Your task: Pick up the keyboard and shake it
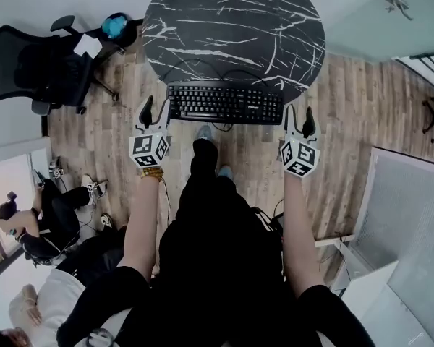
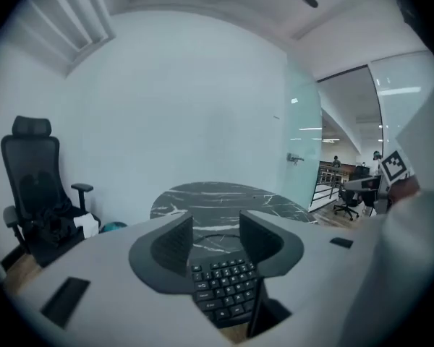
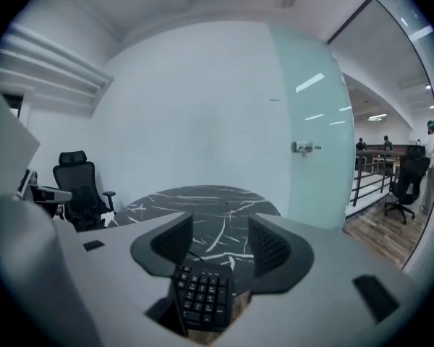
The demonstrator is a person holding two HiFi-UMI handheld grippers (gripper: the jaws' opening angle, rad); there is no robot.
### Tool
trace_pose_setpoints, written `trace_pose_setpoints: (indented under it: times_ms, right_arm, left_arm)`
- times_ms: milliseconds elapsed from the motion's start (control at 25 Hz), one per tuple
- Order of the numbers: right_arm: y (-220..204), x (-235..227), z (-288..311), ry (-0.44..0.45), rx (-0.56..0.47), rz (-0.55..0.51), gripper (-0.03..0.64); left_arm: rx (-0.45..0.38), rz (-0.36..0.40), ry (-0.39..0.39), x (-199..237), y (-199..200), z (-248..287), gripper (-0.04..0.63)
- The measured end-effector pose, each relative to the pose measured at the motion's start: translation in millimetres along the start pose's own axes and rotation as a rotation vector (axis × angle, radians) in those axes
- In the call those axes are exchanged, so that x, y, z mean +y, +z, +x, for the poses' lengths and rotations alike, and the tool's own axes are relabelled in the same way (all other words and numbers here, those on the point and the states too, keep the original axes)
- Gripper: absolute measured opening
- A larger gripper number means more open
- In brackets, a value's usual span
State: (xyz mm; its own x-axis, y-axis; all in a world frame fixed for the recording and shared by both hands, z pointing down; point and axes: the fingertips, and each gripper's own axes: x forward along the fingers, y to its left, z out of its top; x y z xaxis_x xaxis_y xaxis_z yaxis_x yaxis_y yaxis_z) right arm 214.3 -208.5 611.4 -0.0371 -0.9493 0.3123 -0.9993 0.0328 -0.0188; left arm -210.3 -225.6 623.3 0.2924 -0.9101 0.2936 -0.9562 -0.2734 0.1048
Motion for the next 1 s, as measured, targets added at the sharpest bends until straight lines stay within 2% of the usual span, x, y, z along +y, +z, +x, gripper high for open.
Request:
trace_pose_setpoints:
  times_ms: [40,160,240,320,400,520,720,1000]
  right_arm:
    - [13.3,7.1,-9.5,0.0,-0.032,-0.025,0.229]
    - [43.6,30.2,-41.3,-0.013,-0.106,-0.103,0.169]
    - [56.3,49.6,-63.4,0.006,-0.153,-0.113,0.145]
    - [65.8,71.5,-85.6,0.054,-0.199,-0.108,0.111]
    - [71.3,92.0,-108.8,0.119,-0.233,-0.104,0.094]
    - [70.3,114.4,-142.9,0.197,-0.256,-0.107,0.065]
    - [61.6,135.7,-179.4,0.291,-0.264,-0.14,0.031]
    - [64.8,136.7,-194.0,0.329,-0.288,-0.154,0.029]
  left_arm:
    - [-0.029,0.029,-0.008,-12.8,11.0,-7.0,0.186]
    - [-0.103,0.094,-0.029,-58.6,36.7,-26.9,0.142]
    - [-0.149,0.114,-0.039,-90.1,50.3,-40.3,0.076]
    - [-0.188,0.14,-0.039,-119.9,61.1,-58.1,0.039]
    - [-0.209,0.156,-0.045,-149.1,66.2,-80.2,0.028]
    - [-0.224,0.131,-0.057,-181.9,63.3,-114.1,0.02]
    - [-0.215,0.127,-0.049,-202.3,48.5,-149.5,0.017]
    - [-0.255,0.161,-0.033,-214.6,60.8,-166.6,0.017]
